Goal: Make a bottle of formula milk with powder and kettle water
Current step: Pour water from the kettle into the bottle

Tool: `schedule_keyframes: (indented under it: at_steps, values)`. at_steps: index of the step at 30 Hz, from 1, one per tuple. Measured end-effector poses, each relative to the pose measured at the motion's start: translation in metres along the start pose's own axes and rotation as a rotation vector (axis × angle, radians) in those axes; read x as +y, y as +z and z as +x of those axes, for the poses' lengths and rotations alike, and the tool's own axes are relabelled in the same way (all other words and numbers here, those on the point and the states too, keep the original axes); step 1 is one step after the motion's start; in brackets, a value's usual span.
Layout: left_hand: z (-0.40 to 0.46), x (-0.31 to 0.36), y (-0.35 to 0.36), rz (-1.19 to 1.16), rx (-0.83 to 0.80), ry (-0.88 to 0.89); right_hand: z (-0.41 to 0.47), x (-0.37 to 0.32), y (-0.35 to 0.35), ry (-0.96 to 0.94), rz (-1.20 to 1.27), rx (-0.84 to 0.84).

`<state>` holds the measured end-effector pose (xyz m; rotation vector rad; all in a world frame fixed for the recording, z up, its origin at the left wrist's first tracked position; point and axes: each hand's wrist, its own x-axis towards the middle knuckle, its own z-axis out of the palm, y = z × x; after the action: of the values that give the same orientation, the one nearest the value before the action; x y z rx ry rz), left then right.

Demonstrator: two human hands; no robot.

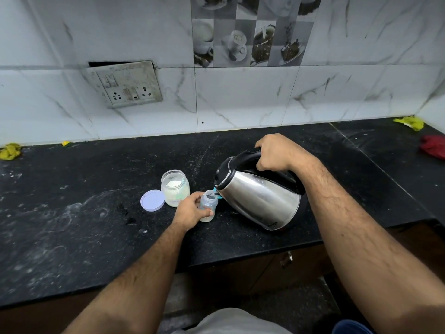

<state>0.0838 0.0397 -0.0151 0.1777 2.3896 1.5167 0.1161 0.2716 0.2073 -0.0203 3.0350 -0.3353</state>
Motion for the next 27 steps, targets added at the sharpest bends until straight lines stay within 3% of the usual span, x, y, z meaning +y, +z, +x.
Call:
schedule_keyframes:
  at_steps: [27]
  values:
    - [0.004,-0.005,-0.002,0.001,0.004,-0.019,-0.008,-0.012,-0.011,-0.004,0.011,-0.020]
